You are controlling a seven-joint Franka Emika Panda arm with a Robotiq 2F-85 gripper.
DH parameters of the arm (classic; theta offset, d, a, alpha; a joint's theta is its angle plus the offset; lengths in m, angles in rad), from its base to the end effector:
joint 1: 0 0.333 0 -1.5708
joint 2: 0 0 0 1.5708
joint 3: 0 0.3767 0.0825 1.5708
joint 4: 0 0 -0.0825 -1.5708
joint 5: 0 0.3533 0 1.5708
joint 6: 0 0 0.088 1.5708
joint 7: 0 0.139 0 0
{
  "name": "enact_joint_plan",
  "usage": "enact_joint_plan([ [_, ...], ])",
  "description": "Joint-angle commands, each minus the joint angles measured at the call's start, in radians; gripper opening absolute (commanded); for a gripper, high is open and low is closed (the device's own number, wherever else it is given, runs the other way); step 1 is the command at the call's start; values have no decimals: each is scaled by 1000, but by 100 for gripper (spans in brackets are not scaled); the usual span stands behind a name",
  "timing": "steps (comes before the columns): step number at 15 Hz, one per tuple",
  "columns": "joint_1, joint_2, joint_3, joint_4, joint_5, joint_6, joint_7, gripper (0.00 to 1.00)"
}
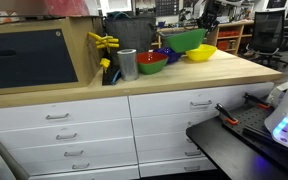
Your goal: Pick up the green bowl on the right and place it in the orange bowl then move the bowls to the right.
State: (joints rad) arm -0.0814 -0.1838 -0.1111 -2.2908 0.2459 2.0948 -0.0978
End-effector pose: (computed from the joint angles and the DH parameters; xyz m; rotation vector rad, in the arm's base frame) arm 0.4407 -0.0690 0.4706 -2.8924 0.3162 -0.0278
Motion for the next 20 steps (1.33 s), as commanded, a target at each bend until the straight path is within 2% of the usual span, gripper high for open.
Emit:
enact_joint_plan([
  [1,12,-17,1,48,43,0,10,2],
  [10,62,67,62,7,183,327,162,2],
  [20,128,158,157,-67,187,597,349,2],
])
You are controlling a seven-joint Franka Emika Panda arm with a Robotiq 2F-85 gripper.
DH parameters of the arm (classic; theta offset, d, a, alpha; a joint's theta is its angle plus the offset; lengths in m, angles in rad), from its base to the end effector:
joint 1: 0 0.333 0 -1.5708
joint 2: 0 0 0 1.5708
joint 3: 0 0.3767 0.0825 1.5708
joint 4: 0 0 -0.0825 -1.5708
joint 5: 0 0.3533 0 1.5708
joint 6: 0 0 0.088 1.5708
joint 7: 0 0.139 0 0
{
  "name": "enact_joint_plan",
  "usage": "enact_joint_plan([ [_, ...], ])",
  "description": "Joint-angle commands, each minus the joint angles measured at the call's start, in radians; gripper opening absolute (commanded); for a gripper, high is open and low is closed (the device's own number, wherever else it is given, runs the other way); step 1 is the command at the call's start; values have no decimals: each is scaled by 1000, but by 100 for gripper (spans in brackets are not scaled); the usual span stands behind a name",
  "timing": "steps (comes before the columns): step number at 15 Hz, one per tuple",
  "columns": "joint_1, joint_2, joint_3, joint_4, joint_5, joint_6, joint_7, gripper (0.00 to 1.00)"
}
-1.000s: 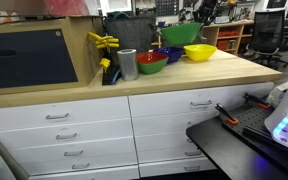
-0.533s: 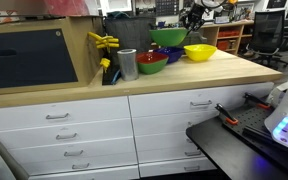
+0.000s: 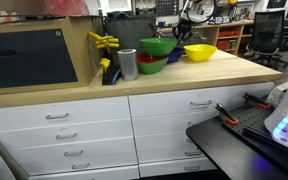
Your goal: Pick up the green bowl on the right and place it in the orange bowl then move the bowls to the right.
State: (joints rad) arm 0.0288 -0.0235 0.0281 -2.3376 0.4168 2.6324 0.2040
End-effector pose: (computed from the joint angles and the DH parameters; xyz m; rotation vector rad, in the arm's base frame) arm 0.5155 0.0257 0.4281 -2.7382 0.6702 -0.3947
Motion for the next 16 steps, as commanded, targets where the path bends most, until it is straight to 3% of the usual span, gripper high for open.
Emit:
enact_joint_plan([
  [1,23,-1,24,-22,18,71,57,2],
  [16,62,1,61,-45,127,33,164,2],
])
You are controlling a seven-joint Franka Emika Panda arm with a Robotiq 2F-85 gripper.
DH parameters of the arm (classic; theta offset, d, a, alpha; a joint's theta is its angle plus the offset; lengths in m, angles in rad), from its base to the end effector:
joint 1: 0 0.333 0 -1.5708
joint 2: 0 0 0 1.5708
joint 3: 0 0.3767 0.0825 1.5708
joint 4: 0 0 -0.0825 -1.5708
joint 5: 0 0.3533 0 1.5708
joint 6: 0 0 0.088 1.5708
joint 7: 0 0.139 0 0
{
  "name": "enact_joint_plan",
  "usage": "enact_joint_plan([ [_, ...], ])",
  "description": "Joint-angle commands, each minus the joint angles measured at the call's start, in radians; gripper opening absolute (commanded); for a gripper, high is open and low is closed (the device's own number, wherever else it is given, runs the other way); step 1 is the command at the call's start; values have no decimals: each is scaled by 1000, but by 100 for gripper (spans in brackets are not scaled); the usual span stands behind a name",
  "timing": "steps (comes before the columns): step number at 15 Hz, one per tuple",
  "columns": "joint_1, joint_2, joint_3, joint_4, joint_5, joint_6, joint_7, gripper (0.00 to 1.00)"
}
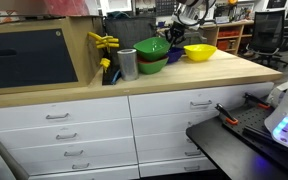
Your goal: Pick up the green bowl on the right and place it in the orange bowl then move the bowls to the right.
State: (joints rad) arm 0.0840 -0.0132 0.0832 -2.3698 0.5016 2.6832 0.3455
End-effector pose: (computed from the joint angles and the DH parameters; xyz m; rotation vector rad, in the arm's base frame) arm 0.5063 0.0770 0.4142 -2.6408 0.8084 -0.3277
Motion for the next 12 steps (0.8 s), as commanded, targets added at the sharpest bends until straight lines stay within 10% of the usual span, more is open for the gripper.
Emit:
enact_joint_plan([
  [1,9,-11,7,-17,55,-27,20,2],
  [6,7,-11,9,-38,89,-61,-5,2],
  [8,3,-9,5,-38,79,-71,-17,36],
  [12,-5,-7,-3,-16,71,-82,-61,65],
])
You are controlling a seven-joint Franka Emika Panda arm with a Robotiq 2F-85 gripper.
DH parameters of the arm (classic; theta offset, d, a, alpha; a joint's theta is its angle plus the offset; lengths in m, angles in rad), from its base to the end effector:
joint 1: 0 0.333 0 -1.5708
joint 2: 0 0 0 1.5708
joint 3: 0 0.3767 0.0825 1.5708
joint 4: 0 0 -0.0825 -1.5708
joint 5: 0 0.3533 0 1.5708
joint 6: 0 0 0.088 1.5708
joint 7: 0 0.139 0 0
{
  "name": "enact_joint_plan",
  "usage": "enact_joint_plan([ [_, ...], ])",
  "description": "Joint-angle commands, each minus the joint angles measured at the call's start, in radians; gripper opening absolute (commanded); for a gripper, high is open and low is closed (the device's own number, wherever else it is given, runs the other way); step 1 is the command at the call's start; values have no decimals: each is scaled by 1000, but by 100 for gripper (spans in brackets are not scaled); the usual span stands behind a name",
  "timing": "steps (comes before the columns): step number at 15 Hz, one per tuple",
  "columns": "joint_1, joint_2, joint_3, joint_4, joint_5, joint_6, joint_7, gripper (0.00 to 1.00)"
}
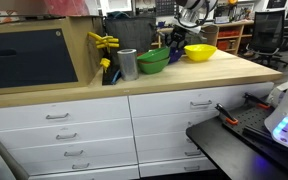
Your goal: Pick up the green bowl on the right and place it in the orange bowl then move the bowls to the right.
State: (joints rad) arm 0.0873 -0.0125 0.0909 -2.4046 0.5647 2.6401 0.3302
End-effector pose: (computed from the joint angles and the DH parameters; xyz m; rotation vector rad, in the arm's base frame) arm 0.4902 0.0827 0.3940 -2.6267 0.8374 -0.2088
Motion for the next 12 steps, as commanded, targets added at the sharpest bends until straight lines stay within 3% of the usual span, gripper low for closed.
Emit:
enact_joint_plan([
  [1,-10,-10,-15,24,6,-44,-61,72],
  [4,-22,-23,-30,31,0,-58,-105,95],
  [5,-27,-31,-37,29,1,-62,-120,99],
  [12,-57,-56,-78,2,3,-73,-149,100],
])
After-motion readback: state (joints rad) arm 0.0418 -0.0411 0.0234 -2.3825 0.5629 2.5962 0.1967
